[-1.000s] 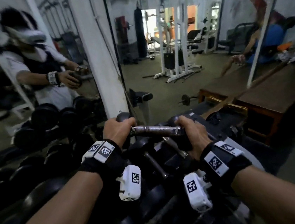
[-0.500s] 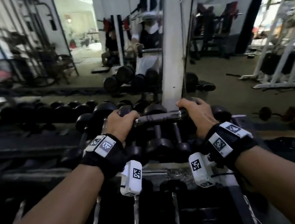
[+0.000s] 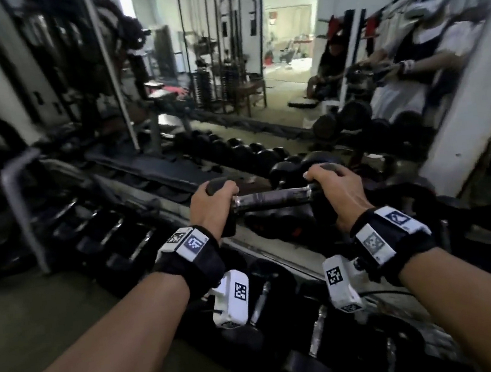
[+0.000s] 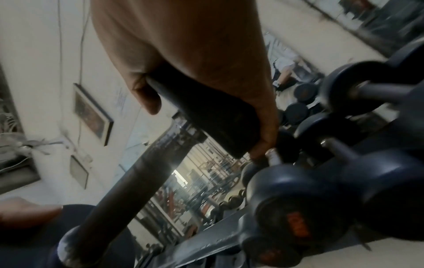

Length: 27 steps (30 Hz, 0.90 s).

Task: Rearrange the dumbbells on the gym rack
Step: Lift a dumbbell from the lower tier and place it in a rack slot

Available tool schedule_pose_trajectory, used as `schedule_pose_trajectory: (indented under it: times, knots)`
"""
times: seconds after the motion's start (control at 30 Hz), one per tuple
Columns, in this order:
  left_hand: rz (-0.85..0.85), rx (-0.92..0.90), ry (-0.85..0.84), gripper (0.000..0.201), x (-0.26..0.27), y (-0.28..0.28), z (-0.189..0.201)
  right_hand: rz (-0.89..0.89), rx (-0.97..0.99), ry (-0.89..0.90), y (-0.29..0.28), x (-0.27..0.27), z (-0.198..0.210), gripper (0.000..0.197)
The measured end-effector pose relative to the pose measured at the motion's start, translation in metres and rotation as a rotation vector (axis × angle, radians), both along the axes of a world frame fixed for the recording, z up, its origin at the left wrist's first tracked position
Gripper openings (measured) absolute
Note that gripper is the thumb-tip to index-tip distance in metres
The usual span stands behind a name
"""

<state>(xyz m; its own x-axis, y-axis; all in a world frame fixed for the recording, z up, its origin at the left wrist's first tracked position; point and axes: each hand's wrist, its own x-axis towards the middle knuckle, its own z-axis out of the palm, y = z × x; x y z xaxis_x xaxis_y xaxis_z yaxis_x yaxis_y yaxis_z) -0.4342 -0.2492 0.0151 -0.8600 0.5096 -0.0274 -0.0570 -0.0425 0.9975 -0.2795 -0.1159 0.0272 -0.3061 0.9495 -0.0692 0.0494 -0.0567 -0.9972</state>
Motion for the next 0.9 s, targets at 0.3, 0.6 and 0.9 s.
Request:
schedule_pose_trajectory:
  times: [0.3, 0.6, 0.9]
  knots:
    - [0.087, -0.029, -0.049, 0.019, -0.199, -0.058, -0.018, 0.185, -0.036, 0.032, -0.049, -0.202, -0.014, 0.045]
    - [0.088, -0.082, -0.002, 0.009, -0.372, -0.084, -0.012, 0.15, 0.004, -0.051, -0.069, -0.382, -0.015, 0.029]
    - [0.197, -0.066, -0.04, 0.023, -0.523, -0.057, -0.031, 0.254, 0.142, -0.114, -0.028, -0.543, -0.01, 0.012]
